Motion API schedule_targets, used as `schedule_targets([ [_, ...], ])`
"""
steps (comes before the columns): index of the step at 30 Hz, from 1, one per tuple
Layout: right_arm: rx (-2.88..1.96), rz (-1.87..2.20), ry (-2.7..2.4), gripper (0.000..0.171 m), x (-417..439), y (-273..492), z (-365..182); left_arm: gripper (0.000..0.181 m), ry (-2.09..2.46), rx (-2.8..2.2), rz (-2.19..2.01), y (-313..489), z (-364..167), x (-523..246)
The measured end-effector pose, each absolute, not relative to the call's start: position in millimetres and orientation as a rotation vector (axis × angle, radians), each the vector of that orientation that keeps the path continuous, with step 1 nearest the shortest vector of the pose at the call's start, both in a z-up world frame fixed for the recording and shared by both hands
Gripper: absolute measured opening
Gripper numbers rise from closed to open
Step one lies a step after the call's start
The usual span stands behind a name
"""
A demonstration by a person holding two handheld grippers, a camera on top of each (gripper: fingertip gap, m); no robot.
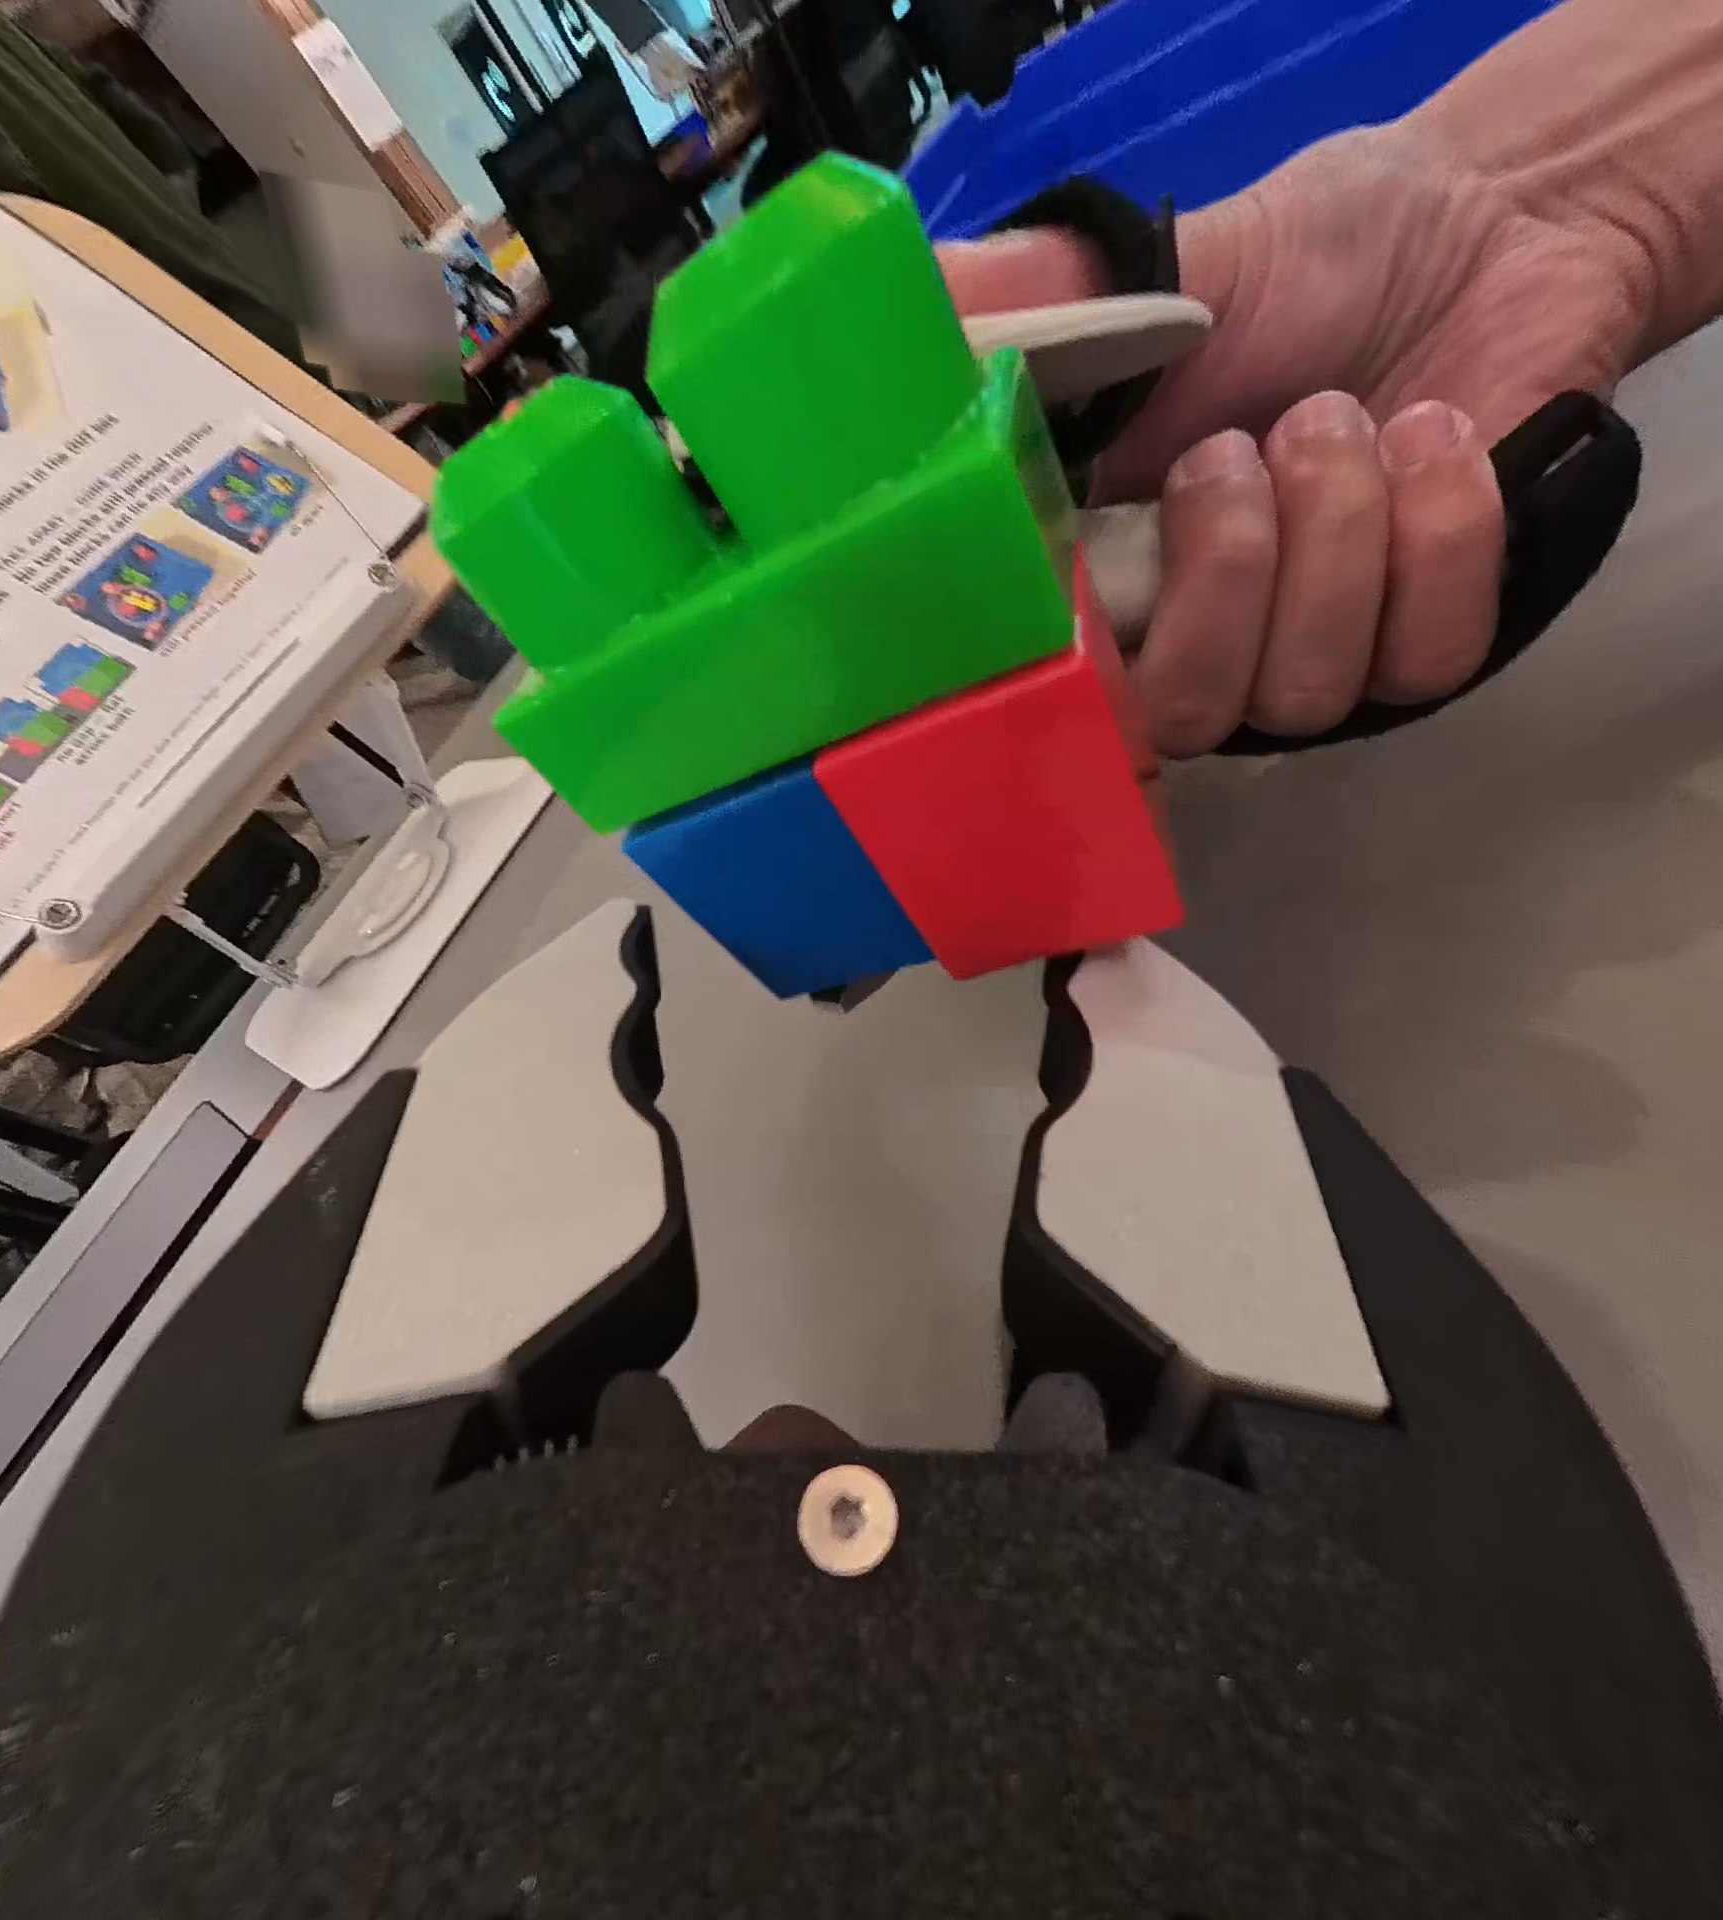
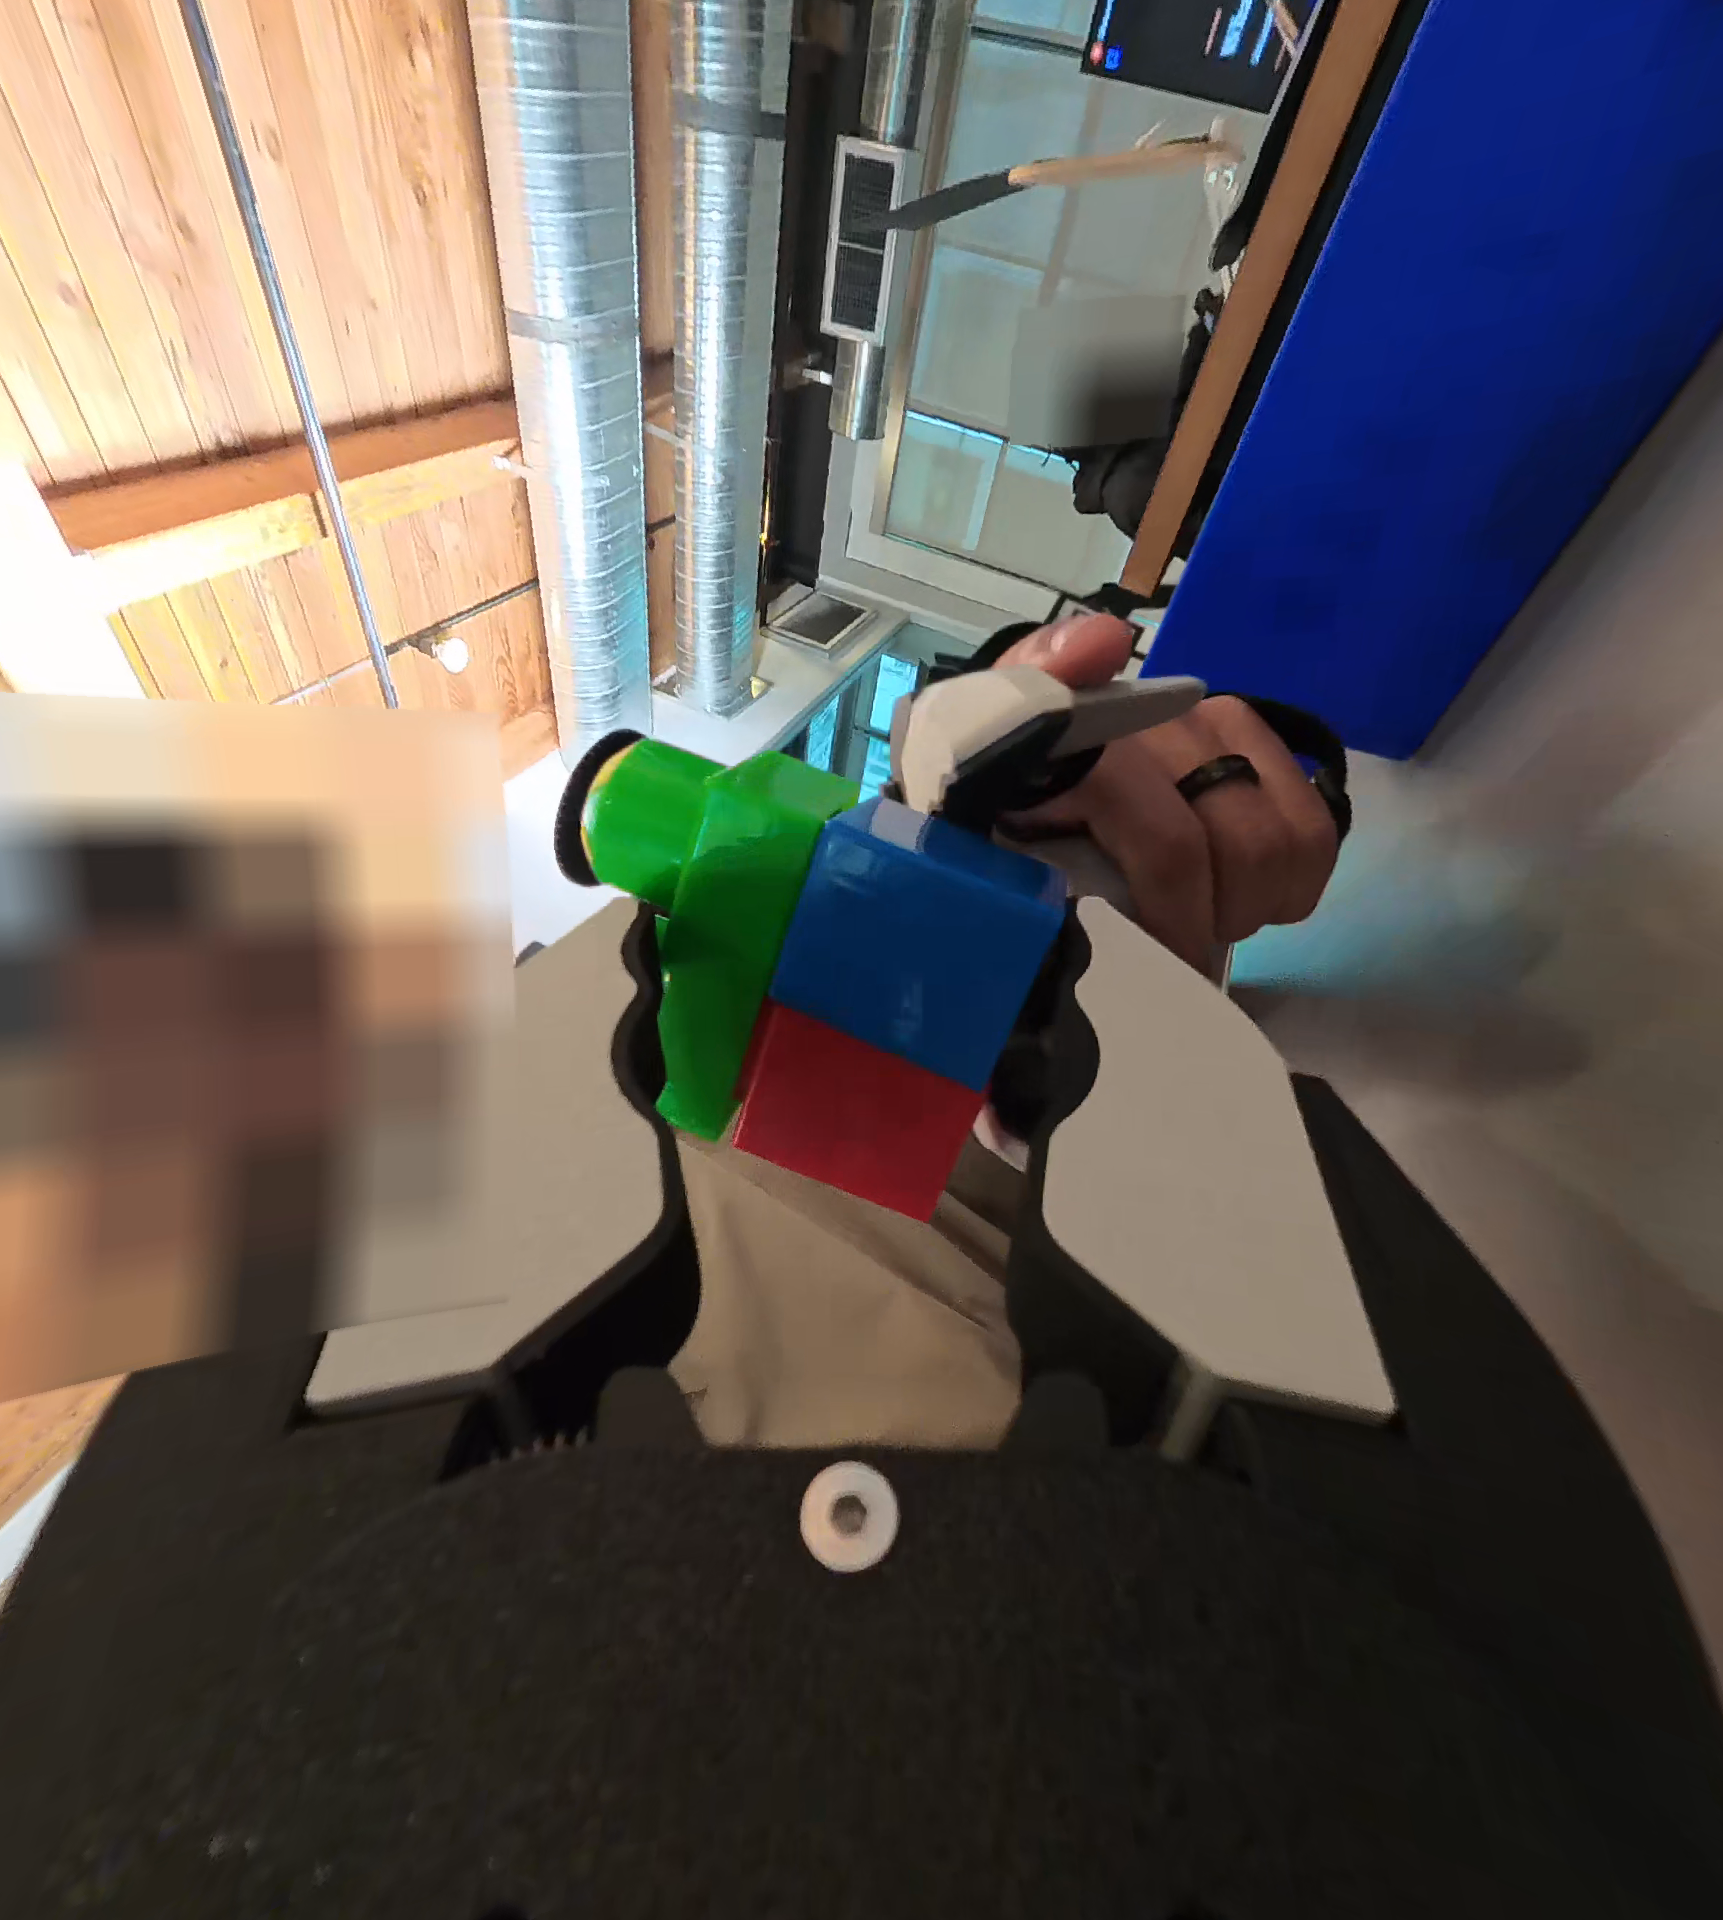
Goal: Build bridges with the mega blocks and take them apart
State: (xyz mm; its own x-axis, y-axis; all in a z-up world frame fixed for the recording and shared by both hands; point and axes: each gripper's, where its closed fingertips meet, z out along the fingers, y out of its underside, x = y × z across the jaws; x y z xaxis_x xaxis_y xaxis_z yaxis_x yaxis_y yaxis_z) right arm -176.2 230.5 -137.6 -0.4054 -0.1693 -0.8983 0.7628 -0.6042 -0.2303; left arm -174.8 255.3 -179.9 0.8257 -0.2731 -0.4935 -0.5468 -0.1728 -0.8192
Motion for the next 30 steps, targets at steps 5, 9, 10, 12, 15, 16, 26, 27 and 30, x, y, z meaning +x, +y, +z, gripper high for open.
schedule_targets([
  [5,1.189,-2.079,0.830,0.072,-179.2,237.5,-136.7,0.077,0.680,-1.805,0.203,248.7,-190.9,-169.6],
  [9,1.243,-2.093,0.897,0.072,-182.5,240.9,-144.7,0.085,0.582,-1.780,0.051,241.9,-180.3,-166.7],
  [10,1.254,-2.106,0.916,0.072,-183.5,241.7,-145.3,0.087,0.553,-1.771,0.015,241.0,-176.3,-166.1],
  [12,1.270,-2.124,0.973,0.072,-185.4,239.2,-147.1,0.091,0.502,-1.745,-0.024,242.3,-167.7,-164.2],
  [15,1.245,-2.140,1.025,0.072,-186.6,230.1,-145.5,0.094,0.463,-1.729,0.028,250.0,-163.2,-167.9],
  [16,1.237,-2.144,1.039,0.072,-186.7,227.4,-144.7,0.093,0.466,-1.727,0.022,250.9,-163.1,-167.1],
  [26,1.214,-2.112,1.108,0.071,-183.1,220.4,-142.7,0.079,0.501,-1.689,0.029,248.7,-160.0,-162.1],
  [27,1.203,-2.109,1.084,0.068,-181.9,220.5,-141.8,0.079,0.509,-1.684,0.053,248.9,-160.1,-162.9],
  [30,1.213,-2.076,1.036,0.078,-178.8,220.5,-144.9,0.079,0.537,-1.676,0.114,248.4,-161.7,-164.9],
])
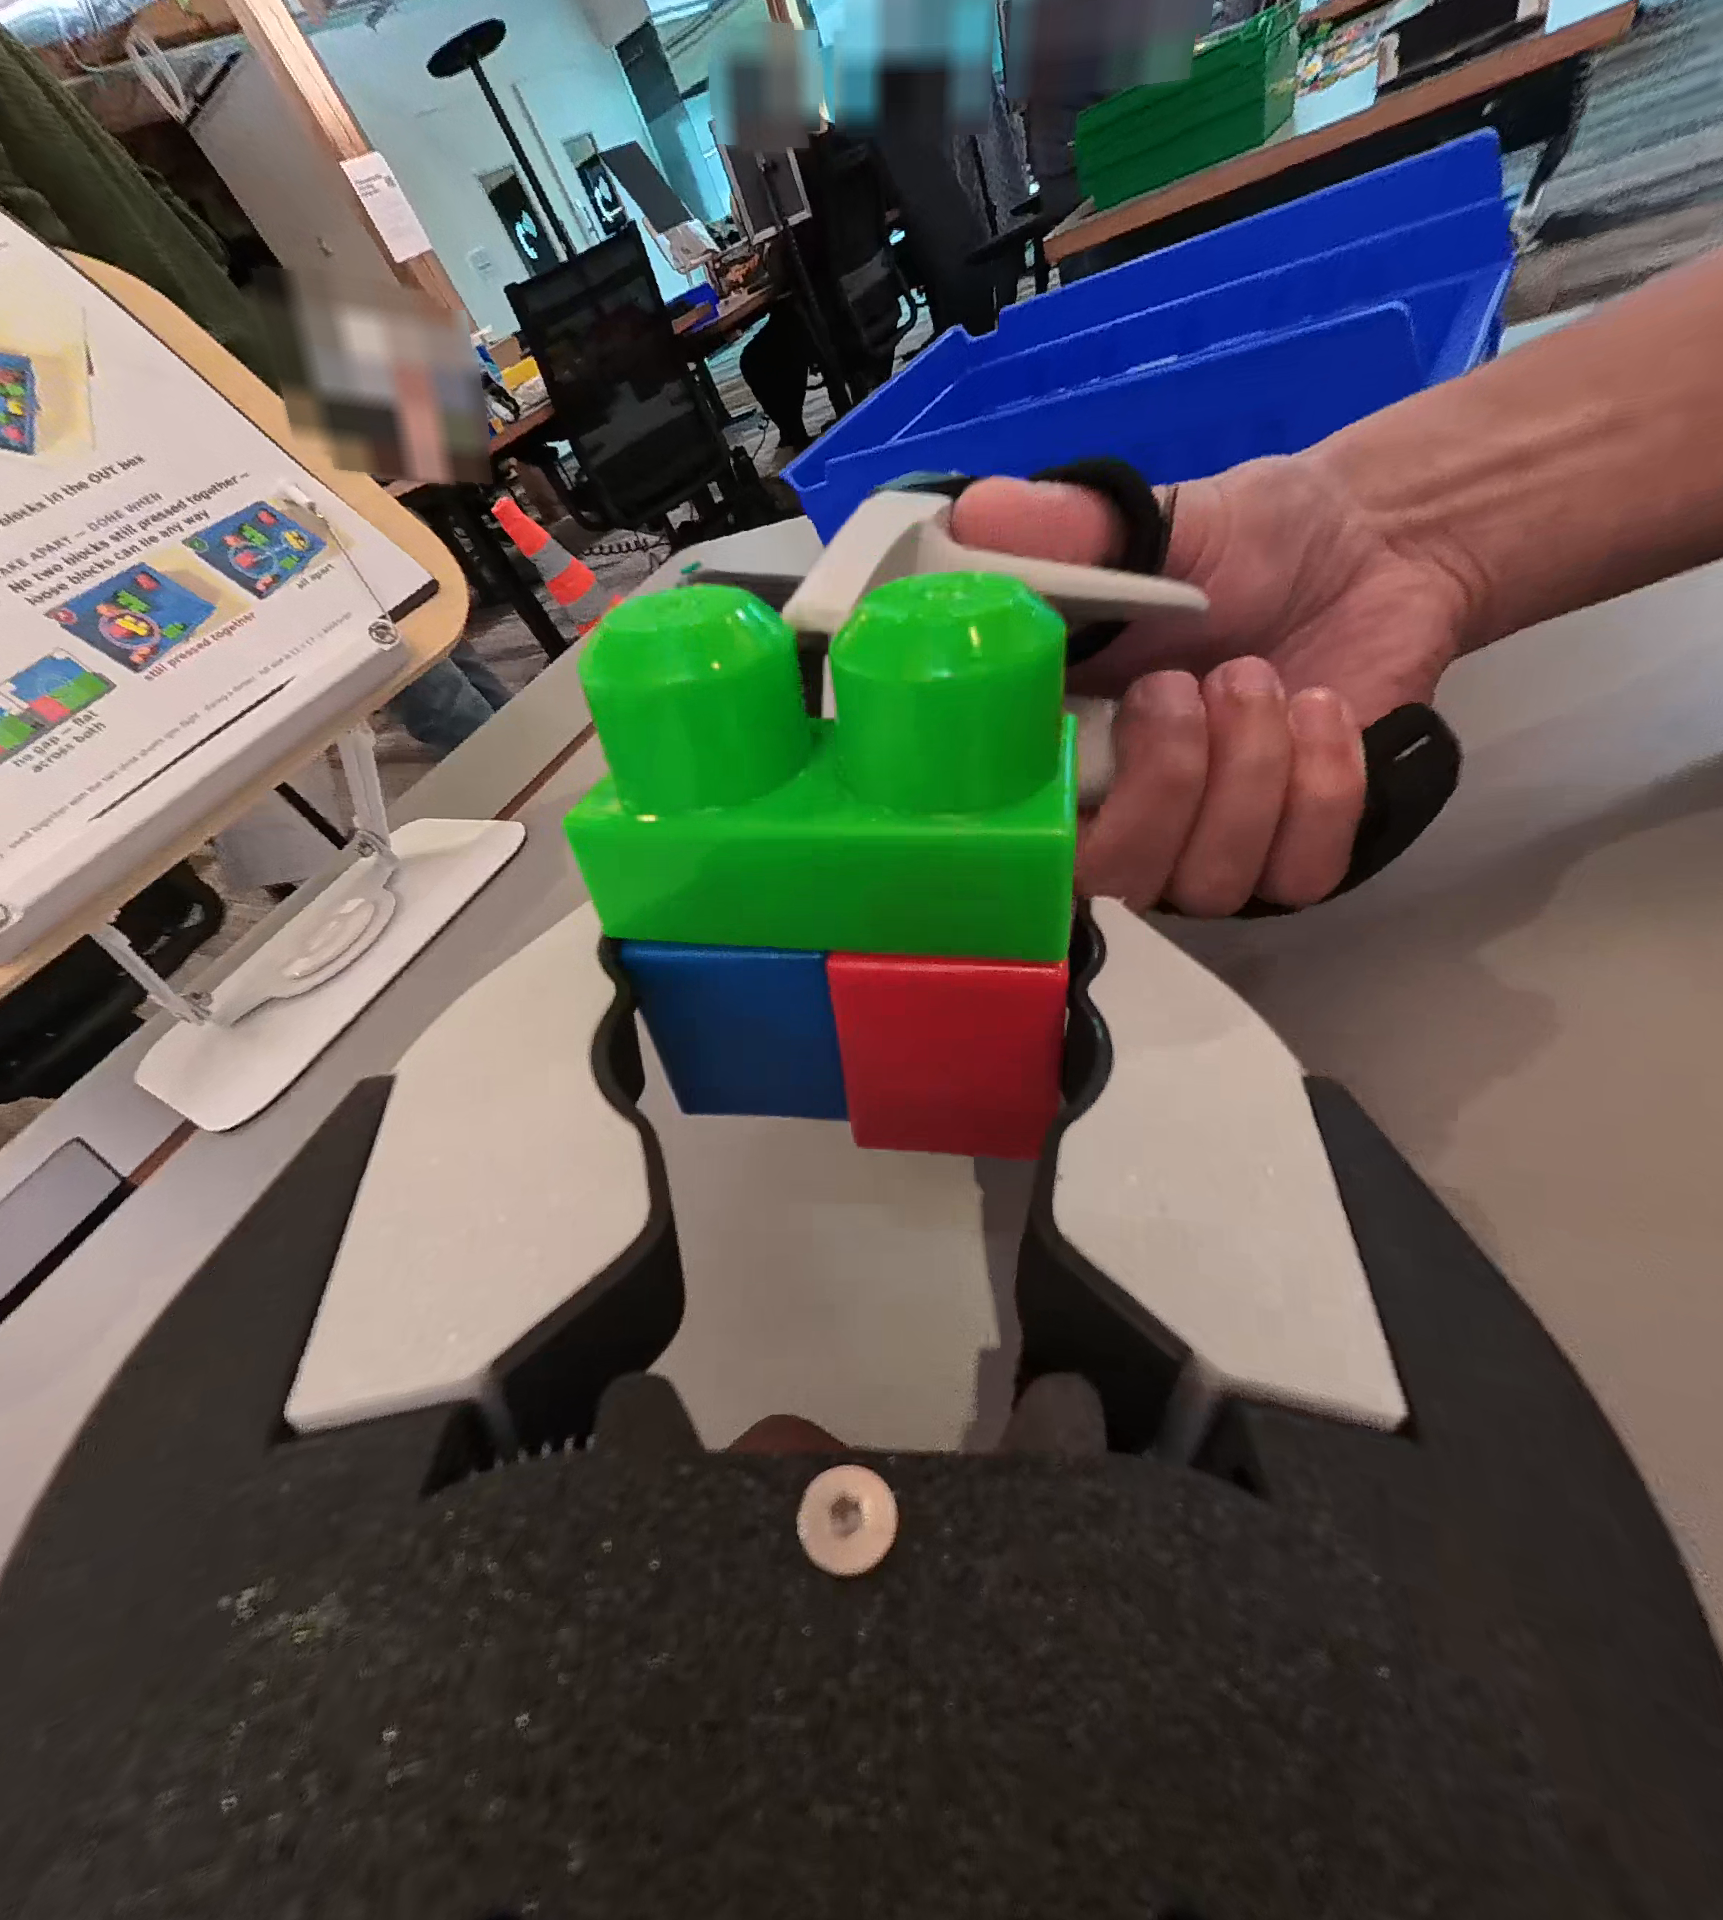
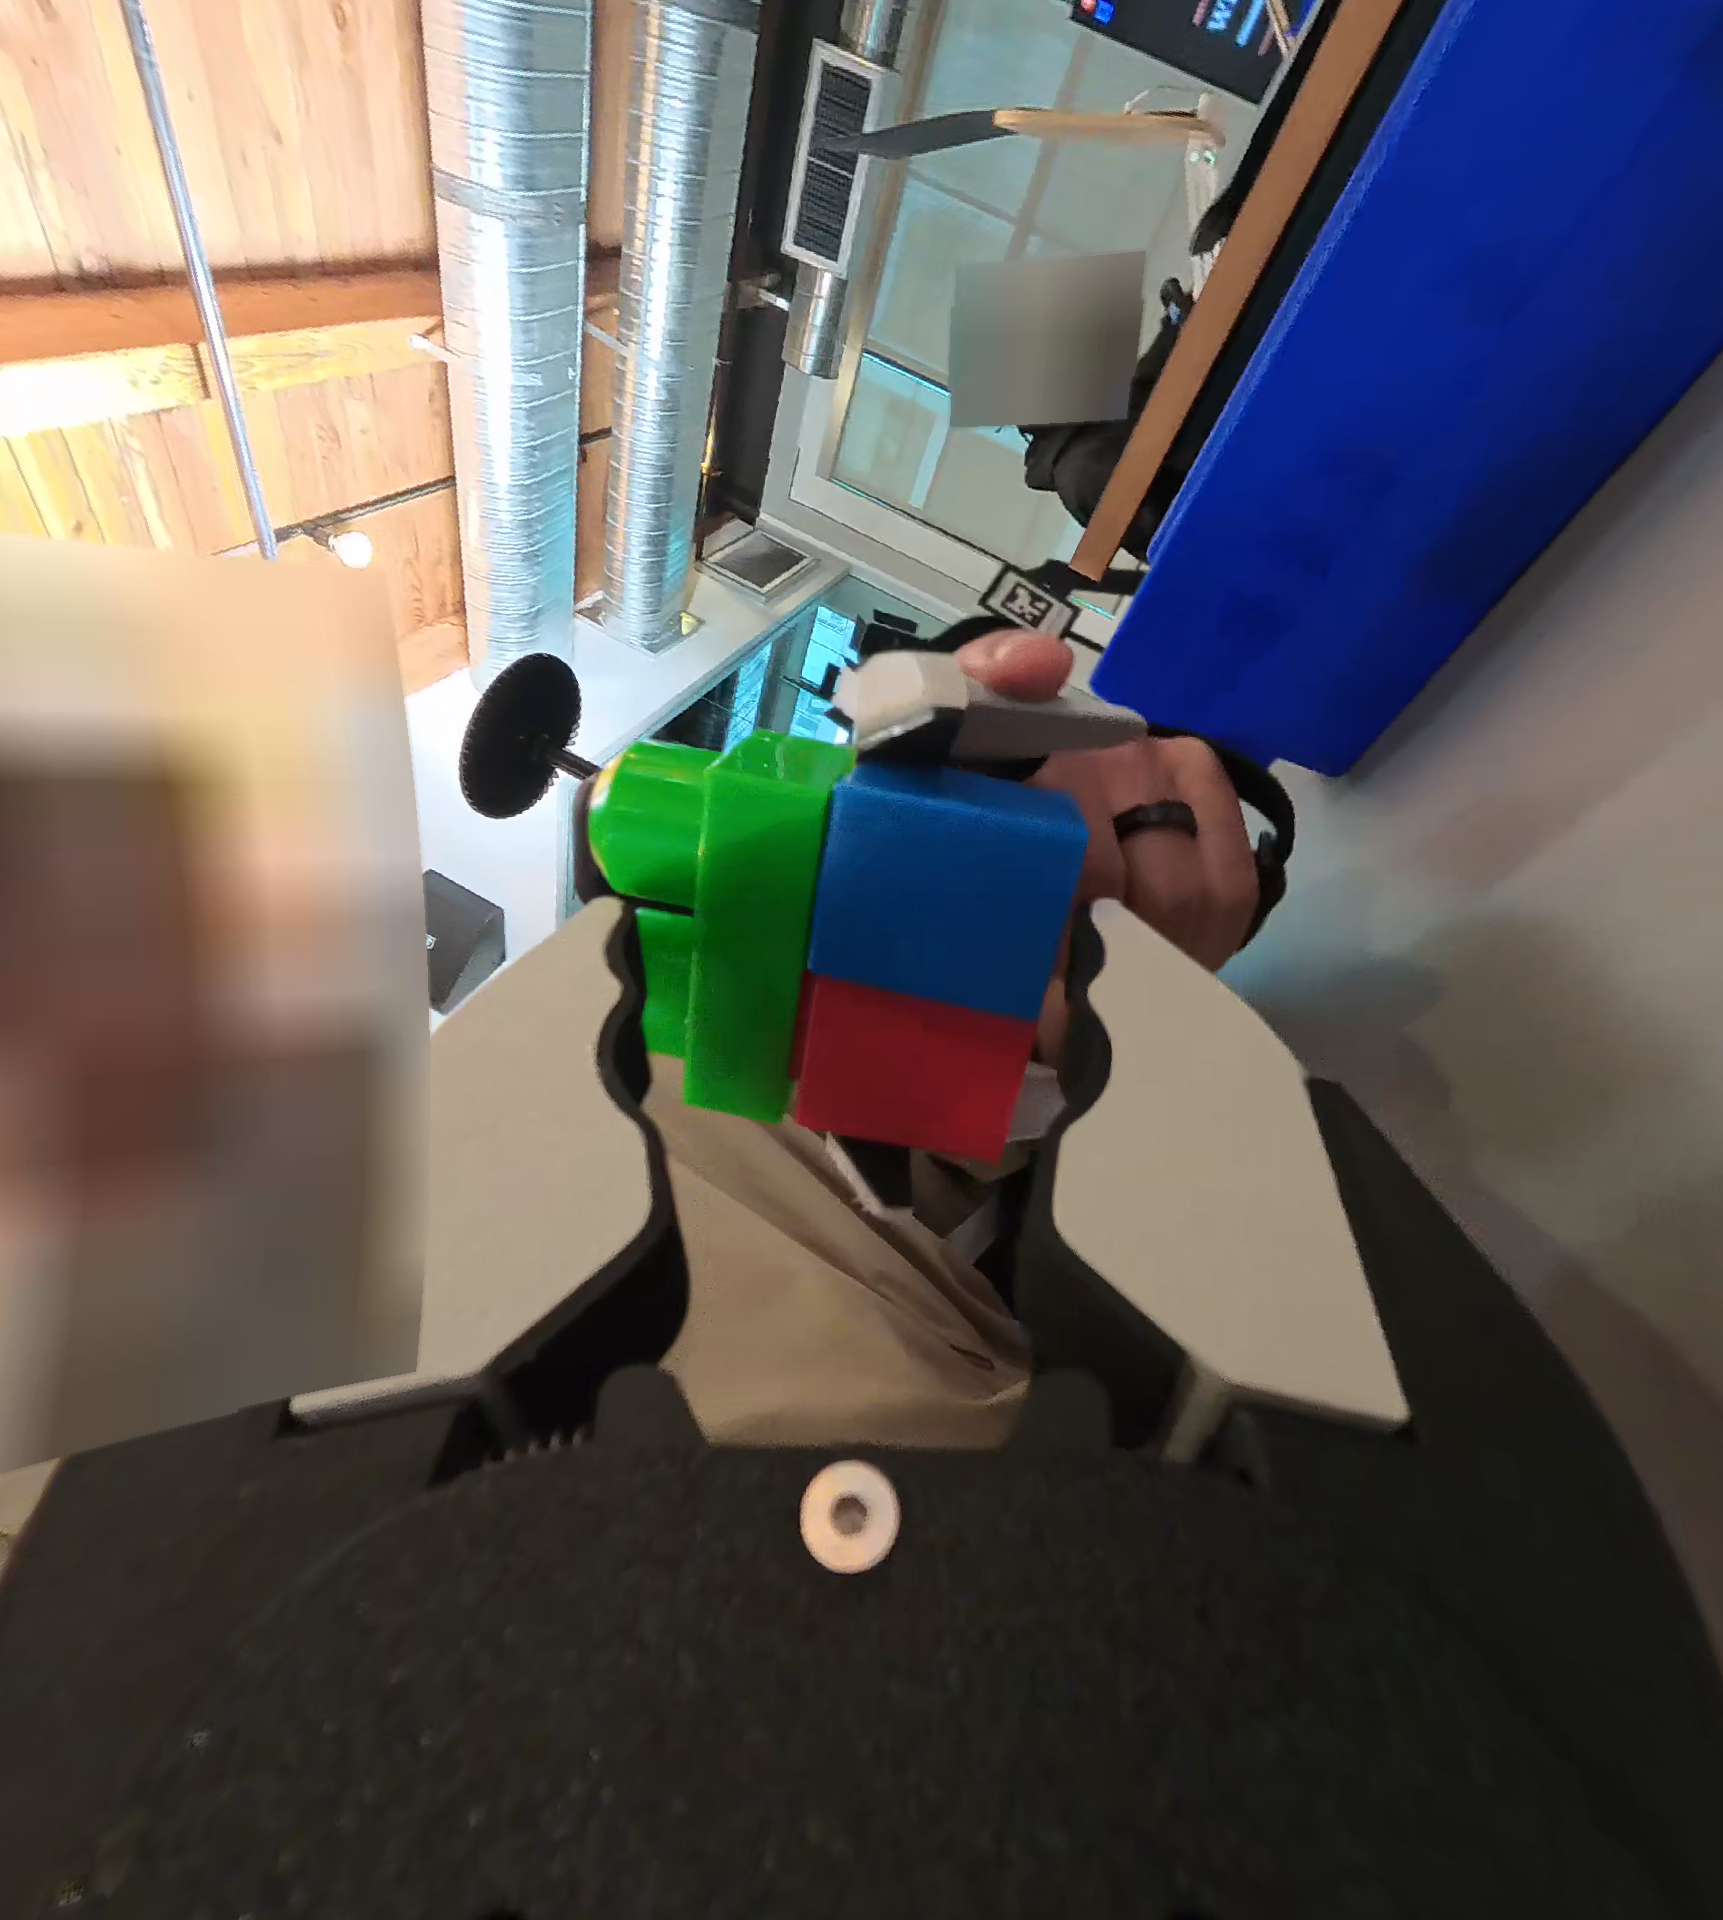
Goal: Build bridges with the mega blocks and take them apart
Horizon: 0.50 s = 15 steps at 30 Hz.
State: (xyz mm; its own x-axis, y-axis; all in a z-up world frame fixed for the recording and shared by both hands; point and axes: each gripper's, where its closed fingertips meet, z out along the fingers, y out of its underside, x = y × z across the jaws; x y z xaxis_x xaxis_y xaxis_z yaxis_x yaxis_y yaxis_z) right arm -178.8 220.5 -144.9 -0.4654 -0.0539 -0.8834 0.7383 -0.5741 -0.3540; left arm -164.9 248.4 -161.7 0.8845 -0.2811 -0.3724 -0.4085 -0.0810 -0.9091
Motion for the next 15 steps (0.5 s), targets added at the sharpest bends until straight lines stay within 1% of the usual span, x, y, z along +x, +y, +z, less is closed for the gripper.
schedule_targets([
  [2,1.247,-2.069,1.051,0.086,-178.0,221.6,-147.6,0.079,0.552,-1.663,0.169,248.0,-161.2,-167.1],
  [3,1.271,-2.061,1.082,0.085,-177.7,221.3,-149.8,0.079,0.561,-1.668,0.184,247.9,-162.0,-167.4],
  [6,1.271,-2.057,1.120,0.068,-175.9,217.8,-147.4,0.079,0.580,-1.664,0.209,248.7,-163.1,-165.3],
  [7,1.262,-2.061,1.117,0.065,-175.8,216.6,-145.6,0.079,0.577,-1.663,0.210,249.6,-163.2,-164.7],
  [15,1.282,-2.064,1.063,0.063,-177.9,220.1,-148.2,0.079,0.574,-1.700,0.200,252.0,-166.1,-167.5],
])
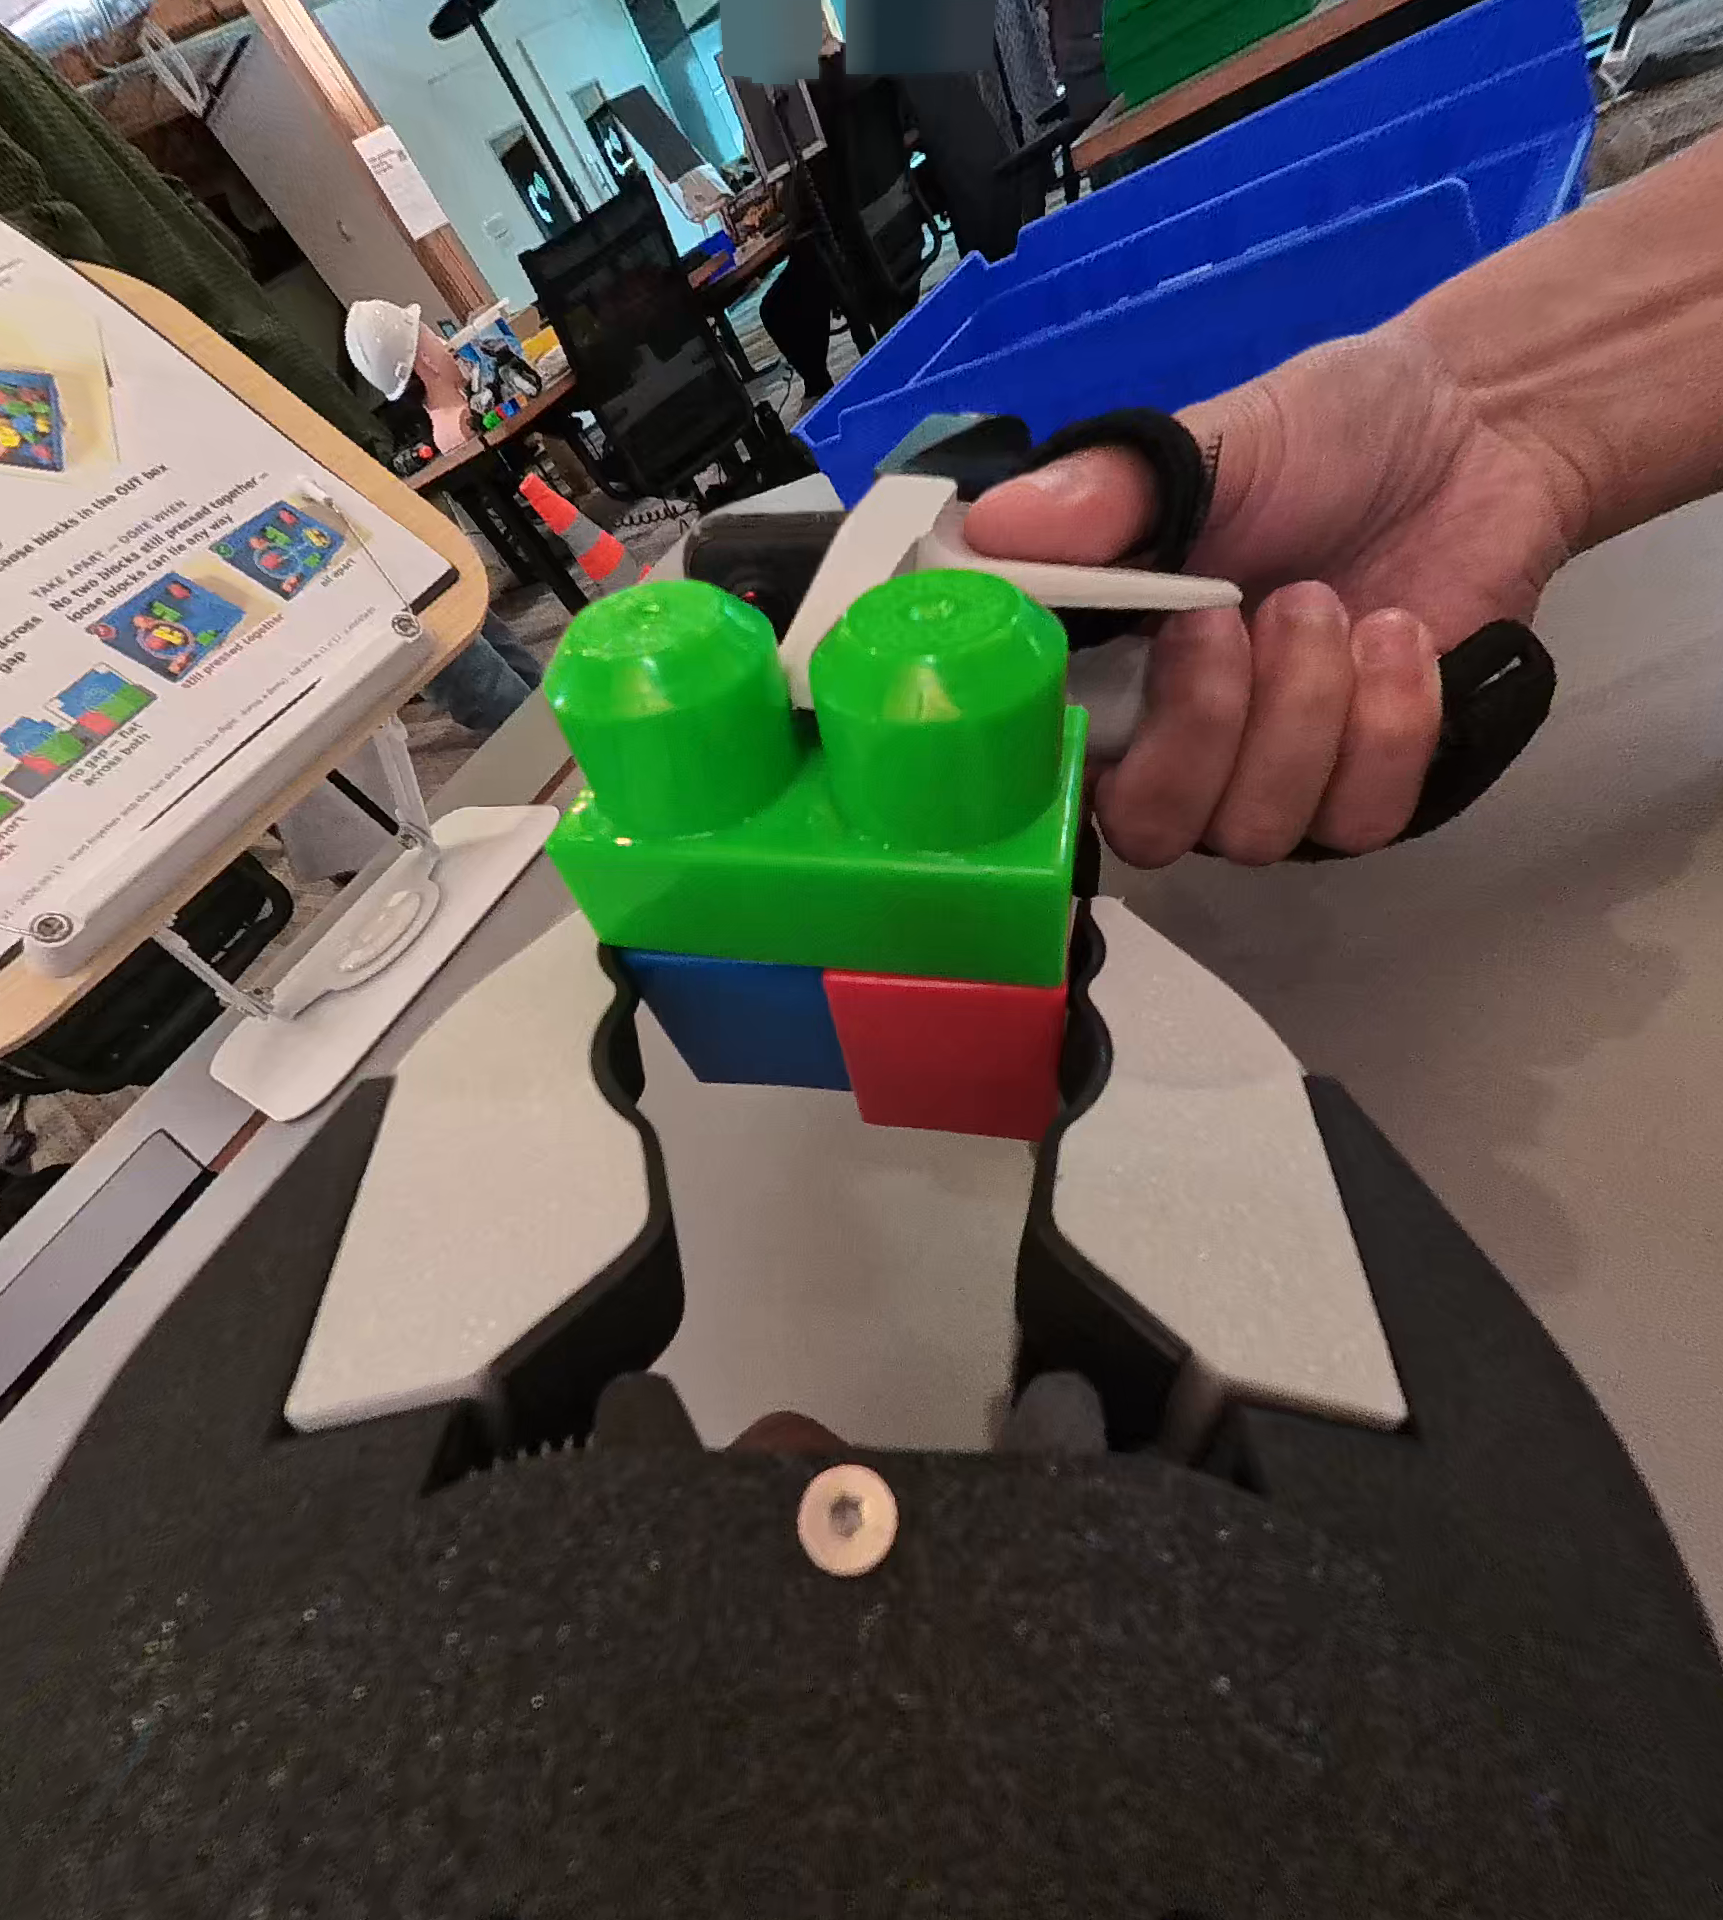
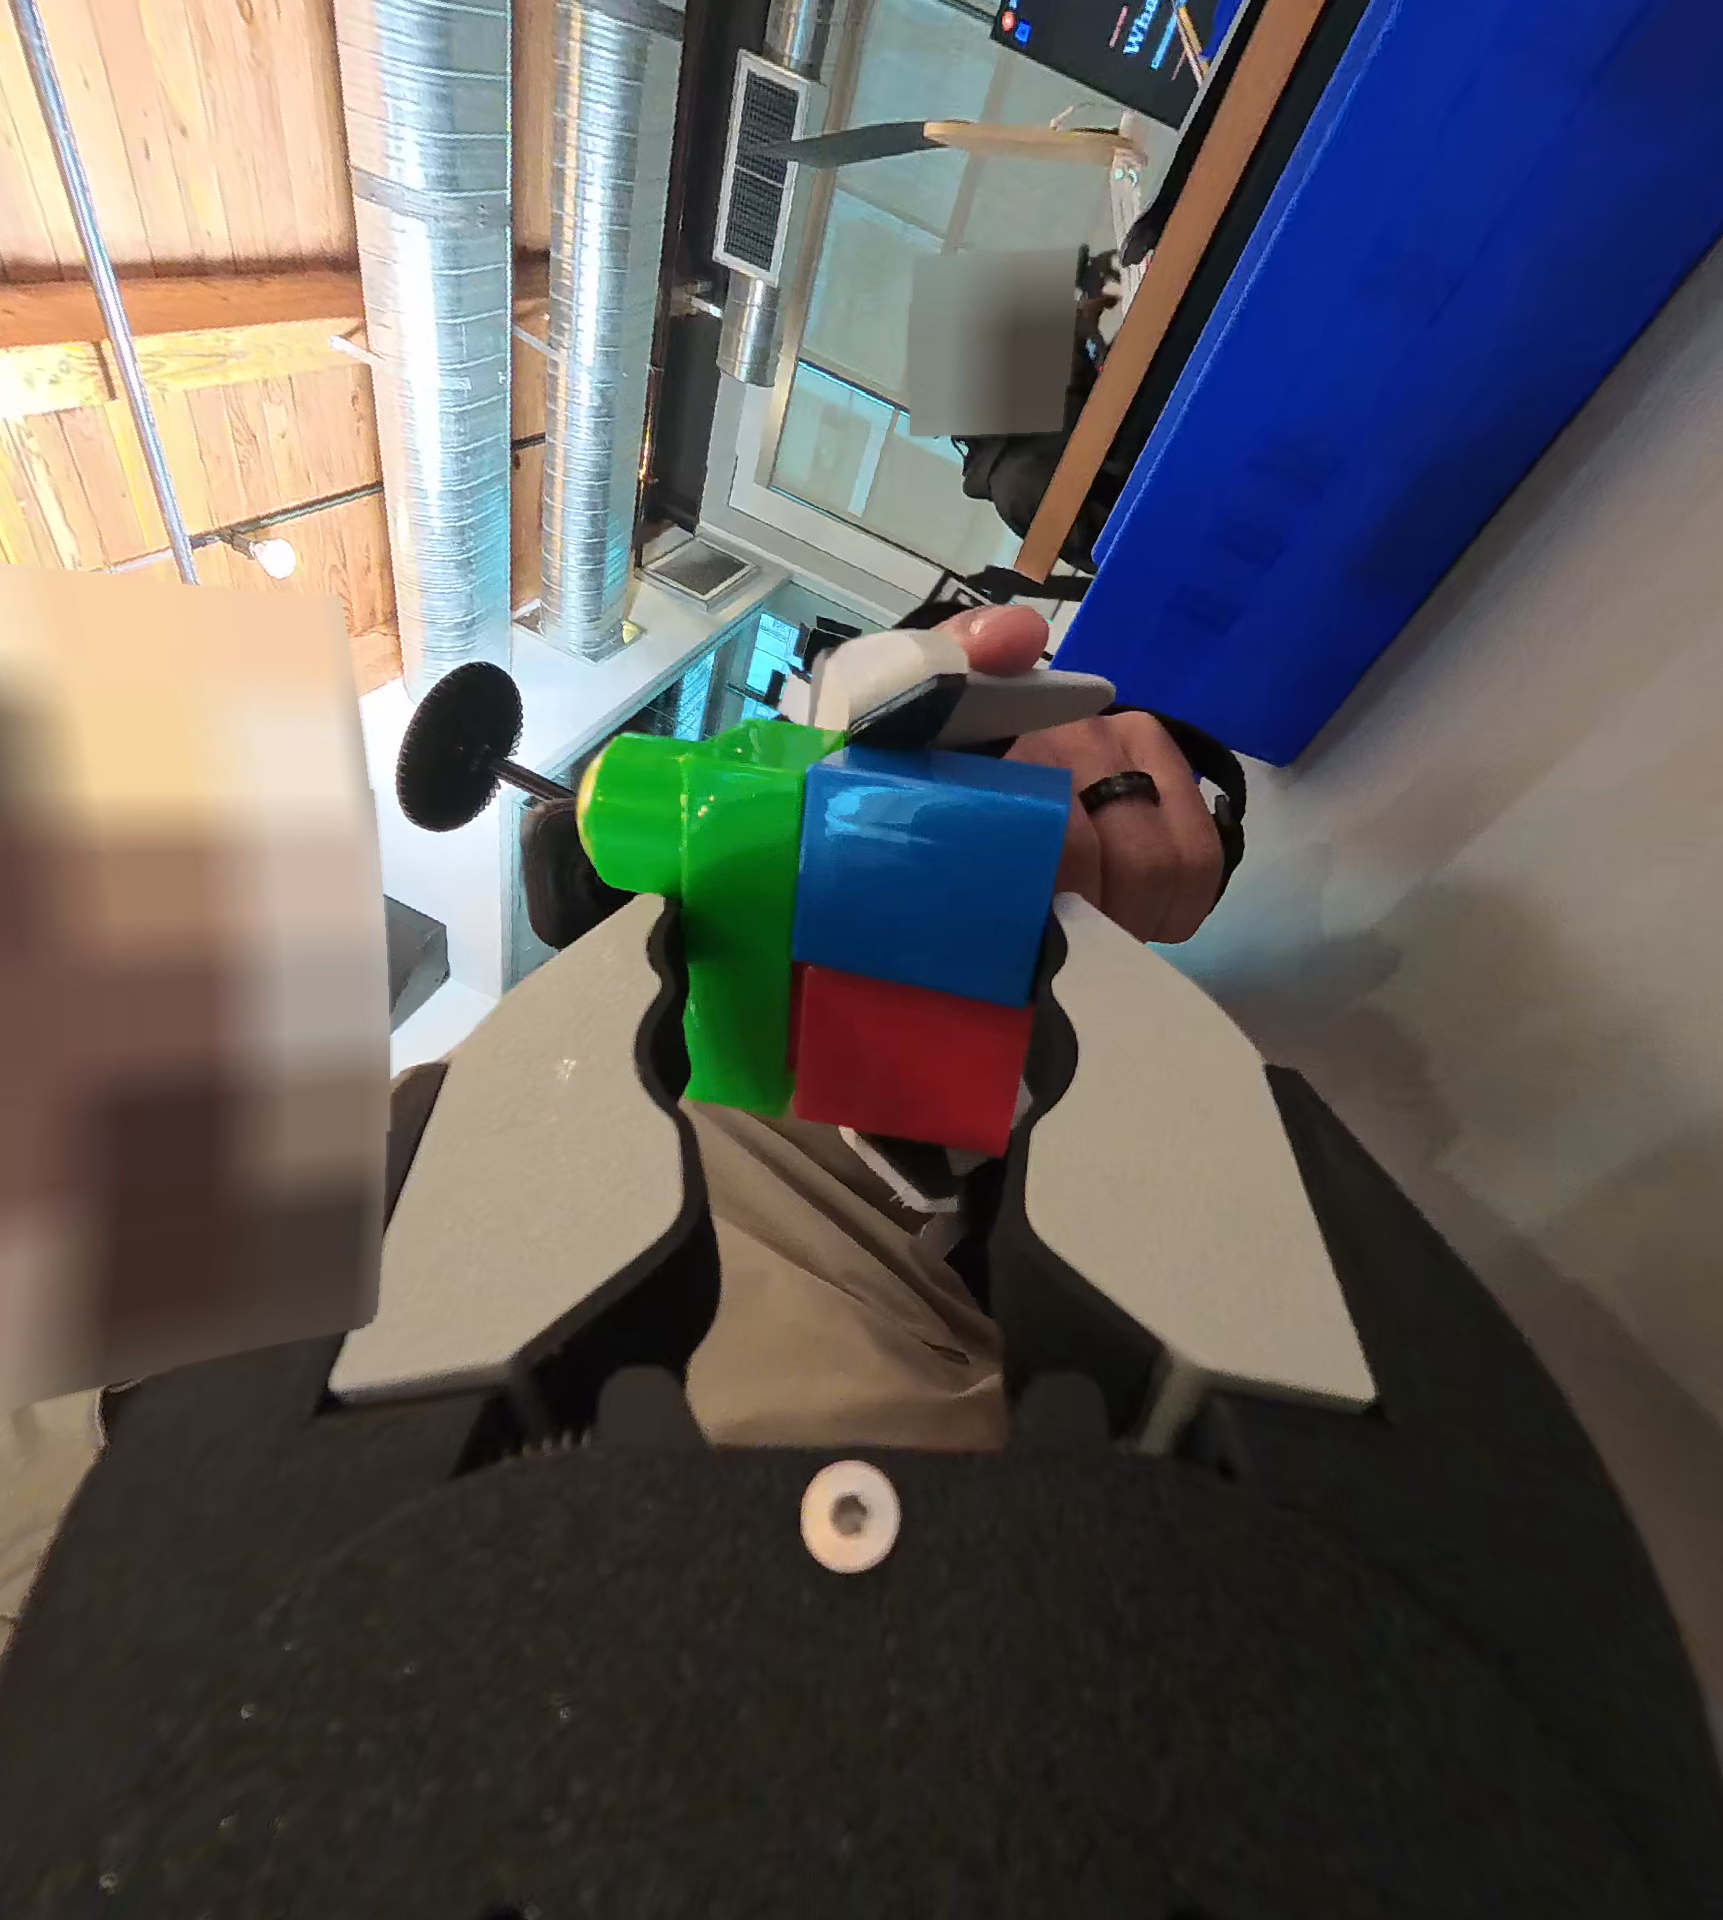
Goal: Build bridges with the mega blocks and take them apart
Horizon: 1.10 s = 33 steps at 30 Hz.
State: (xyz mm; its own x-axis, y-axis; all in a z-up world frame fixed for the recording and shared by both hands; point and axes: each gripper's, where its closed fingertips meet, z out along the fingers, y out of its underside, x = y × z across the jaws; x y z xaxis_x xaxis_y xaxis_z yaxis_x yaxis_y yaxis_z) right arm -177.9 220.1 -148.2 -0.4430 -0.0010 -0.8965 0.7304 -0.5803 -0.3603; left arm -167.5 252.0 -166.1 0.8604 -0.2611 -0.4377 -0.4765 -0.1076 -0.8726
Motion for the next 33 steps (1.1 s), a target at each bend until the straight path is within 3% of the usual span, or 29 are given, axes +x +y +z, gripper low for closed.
schedule_targets([
  [17,1.265,-2.076,1.150,0.063,-175.2,217.2,-146.3,0.079,0.554,-1.659,0.247,250.8,-163.3,-166.1],
  [23,1.320,-2.112,1.157,0.077,-174.7,227.8,-142.1,0.079,0.454,-1.670,0.334,251.1,-153.8,-186.6],
  [26,1.517,-2.272,1.323,0.081,-184.3,240.1,-137.6,0.079,0.358,-1.721,0.362,252.8,-154.8,-198.9],
  [28,1.661,-2.370,1.492,0.074,-187.0,244.4,-129.4,0.079,0.329,-1.750,0.339,253.6,-158.3,-197.1],
  [33,2.088,-2.060,2.184,0.070,-186.2,243.6,-145.8,0.079,0.275,-1.780,0.503,253.2,-164.0,-210.4],
])
